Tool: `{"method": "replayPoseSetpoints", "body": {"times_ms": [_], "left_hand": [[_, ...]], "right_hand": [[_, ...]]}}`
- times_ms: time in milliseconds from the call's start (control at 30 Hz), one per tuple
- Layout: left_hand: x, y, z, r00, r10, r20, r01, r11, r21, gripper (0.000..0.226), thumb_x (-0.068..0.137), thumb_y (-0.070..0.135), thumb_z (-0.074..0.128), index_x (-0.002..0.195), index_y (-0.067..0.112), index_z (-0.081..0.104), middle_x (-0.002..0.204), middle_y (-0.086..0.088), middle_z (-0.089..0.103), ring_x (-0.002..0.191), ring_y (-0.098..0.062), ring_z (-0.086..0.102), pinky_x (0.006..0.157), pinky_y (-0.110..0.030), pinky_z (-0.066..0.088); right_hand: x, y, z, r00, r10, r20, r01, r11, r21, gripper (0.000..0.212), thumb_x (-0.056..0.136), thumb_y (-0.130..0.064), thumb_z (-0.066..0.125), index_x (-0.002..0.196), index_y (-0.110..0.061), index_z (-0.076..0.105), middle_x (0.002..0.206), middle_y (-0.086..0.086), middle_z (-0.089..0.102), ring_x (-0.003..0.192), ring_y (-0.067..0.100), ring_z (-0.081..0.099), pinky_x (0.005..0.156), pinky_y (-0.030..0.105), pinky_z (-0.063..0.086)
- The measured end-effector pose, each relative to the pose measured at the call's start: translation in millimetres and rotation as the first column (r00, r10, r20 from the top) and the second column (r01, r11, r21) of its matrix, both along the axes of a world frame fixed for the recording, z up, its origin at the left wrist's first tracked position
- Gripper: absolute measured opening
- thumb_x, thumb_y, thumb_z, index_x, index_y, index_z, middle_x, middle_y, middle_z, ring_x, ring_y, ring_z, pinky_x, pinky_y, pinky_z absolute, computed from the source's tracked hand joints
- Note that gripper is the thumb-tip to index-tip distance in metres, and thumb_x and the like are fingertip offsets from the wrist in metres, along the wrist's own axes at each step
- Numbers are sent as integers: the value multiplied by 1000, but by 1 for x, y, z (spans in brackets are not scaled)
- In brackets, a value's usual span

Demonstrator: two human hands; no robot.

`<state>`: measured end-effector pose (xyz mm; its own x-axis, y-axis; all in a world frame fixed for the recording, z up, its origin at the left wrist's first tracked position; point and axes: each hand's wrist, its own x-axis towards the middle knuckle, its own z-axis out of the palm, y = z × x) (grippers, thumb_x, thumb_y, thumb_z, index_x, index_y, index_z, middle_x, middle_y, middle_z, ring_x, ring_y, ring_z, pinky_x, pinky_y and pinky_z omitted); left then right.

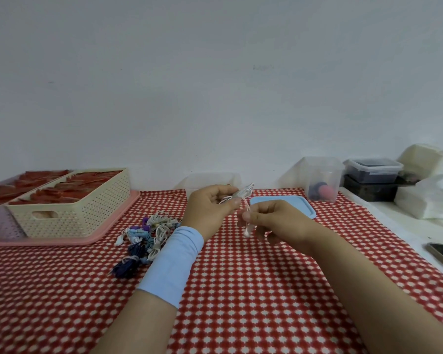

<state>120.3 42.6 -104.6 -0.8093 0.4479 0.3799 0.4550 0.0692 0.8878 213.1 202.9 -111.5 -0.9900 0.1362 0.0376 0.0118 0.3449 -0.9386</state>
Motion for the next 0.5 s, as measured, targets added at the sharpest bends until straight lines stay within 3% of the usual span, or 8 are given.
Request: {"method": "replayPoseSetpoints", "body": {"times_ms": [67, 200, 267, 400, 500], "left_hand": [[-6, 0, 4, 1000, 3, 17, -3, 1000, -2, 21, 82, 14, 77, 93, 32, 74, 99, 9, 75, 93, -8, 71, 89, -30, 57], [-30, -3, 20, 994, 59, -94, -74, 983, -165, 16, 84, 17, 75, 98, 25, 76, 94, 16, 70, 87, 4, 62, 81, -12, 46], [-49, -4, 31, 987, 92, -131, -119, 969, -215, 15, 83, 17, 75, 97, 24, 77, 96, 13, 71, 89, 0, 62, 84, -17, 46], [-94, -4, 49, 980, 112, -164, -158, 938, -309, 16, 83, 19, 77, 98, 24, 76, 99, 10, 72, 94, -5, 63, 86, -19, 44], [-124, -1, 56, 968, 138, -209, -212, 898, -386, 16, 84, 23, 75, 100, 22, 76, 99, 8, 71, 94, -8, 63, 84, -20, 43]], "right_hand": [[-4, 1, 3, 1000, 2, 4, -2, 1000, -1, 27, 97, -34, 64, 92, -11, 77, 88, 8, 75, 62, 11, 55, 52, 19, 39], [-26, 6, 18, 990, -135, -27, 137, 989, 56, 19, 94, -29, 69, 90, -12, 79, 83, 7, 76, 55, 9, 53, 49, 21, 39], [-45, 7, 30, 981, -185, -63, 192, 972, 132, 19, 92, -26, 72, 88, -9, 78, 77, 7, 74, 49, 6, 53, 45, 17, 40], [-94, 9, 53, 965, -213, -155, 251, 922, 294, 15, 90, -17, 75, 75, -14, 76, 50, -9, 65, 41, 0, 53, 42, 10, 37], [-133, 13, 60, 953, -232, -195, 292, 874, 389, 7, 86, -15, 75, 80, -17, 77, 59, -10, 67, 47, 1, 58, 47, 12, 42]]}}
